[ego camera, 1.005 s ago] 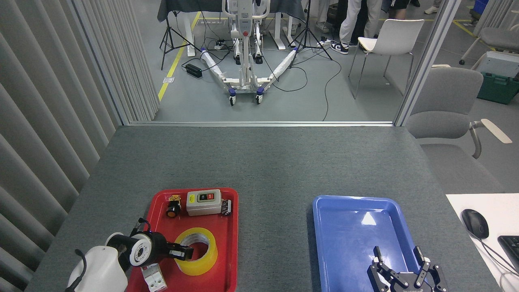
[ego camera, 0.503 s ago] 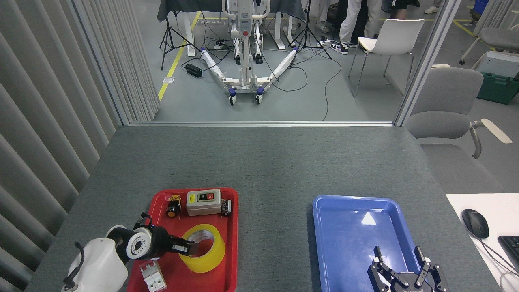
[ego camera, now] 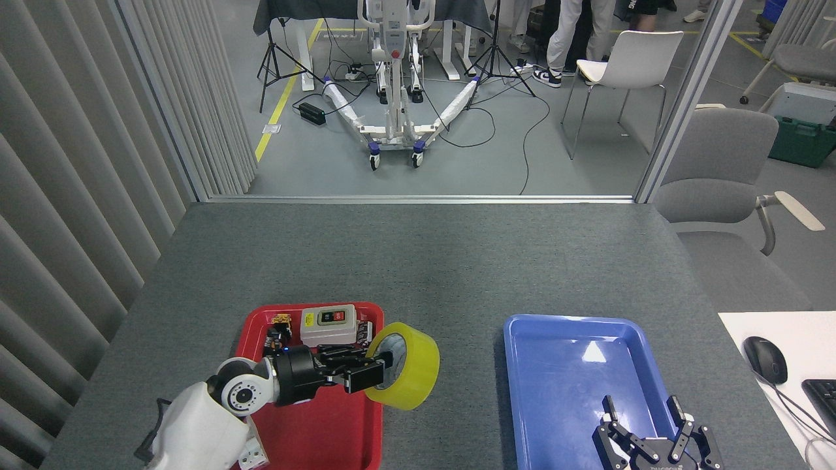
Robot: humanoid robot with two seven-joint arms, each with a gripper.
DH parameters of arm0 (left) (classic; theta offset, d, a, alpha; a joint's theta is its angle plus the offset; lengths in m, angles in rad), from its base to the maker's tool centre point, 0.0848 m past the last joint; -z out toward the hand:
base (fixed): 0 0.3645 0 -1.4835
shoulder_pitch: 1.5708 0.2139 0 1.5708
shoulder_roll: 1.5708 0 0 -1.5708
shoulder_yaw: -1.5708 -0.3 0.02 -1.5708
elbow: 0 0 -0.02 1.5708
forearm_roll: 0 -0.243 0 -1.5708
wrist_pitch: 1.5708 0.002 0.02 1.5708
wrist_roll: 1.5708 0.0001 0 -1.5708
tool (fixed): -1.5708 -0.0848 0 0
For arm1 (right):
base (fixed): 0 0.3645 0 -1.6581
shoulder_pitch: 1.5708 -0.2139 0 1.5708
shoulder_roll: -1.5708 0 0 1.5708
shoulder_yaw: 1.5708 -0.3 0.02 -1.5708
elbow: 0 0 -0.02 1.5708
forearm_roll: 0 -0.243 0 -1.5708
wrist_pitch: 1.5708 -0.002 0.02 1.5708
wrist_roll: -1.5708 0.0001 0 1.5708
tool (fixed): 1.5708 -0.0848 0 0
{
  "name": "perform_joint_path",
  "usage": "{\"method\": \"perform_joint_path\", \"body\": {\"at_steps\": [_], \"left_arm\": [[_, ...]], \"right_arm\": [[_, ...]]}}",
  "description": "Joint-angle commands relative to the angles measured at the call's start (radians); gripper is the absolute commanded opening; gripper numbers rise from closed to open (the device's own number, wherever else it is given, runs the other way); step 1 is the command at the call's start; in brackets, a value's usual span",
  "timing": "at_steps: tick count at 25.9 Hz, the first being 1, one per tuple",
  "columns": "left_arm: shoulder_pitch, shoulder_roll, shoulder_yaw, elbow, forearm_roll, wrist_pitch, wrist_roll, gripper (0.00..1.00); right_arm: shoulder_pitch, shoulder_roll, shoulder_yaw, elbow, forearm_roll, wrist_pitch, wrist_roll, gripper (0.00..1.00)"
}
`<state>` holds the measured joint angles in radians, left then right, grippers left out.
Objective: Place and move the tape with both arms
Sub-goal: 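Lift the tape with the left gripper and carry it toward the blue tray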
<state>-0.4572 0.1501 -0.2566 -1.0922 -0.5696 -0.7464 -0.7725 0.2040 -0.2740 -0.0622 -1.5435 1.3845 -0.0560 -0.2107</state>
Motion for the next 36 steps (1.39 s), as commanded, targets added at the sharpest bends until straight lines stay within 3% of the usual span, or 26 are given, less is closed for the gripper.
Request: {"method": "perform_joint_path", "body": {"at_steps": [1,4,9,16,22,36], "left_arm": [[0.0,-0.096,-0.001,0.057,0.082,-0.039,0.042,0.0],[0.003,-0.156,-0.009,0.058,0.1,-0.039,0.052,0.0],[0.003,-0.202,-0.058,0.061,0.111,-0.039,0.076,0.0],[0.011,-0.242,-0.095,0.097,0.12,-0.039,0.096,0.0],[0.012,-0.259,-0.108,0.15,0.152,-0.039,0.137,0.0],[0.025,-0.285,-0.28,0.146,0.169,-0.039,0.182,0.0]], "right_arm": [[0.002,-0.001,0.001,-0.001,-0.001,-0.007,-0.001,0.99],[0.003,-0.004,-0.001,-0.001,-0.002,-0.042,-0.039,0.99],[0.012,-0.033,-0.042,-0.003,-0.012,-0.257,-0.093,0.99],[0.043,-0.091,-0.136,-0.007,-0.13,-0.722,-0.134,0.99],[0.057,-0.129,-0.182,-0.015,-0.219,-0.729,-0.128,0.99],[0.081,-0.122,-0.111,-0.129,-0.22,-0.729,-0.081,0.99]]}}
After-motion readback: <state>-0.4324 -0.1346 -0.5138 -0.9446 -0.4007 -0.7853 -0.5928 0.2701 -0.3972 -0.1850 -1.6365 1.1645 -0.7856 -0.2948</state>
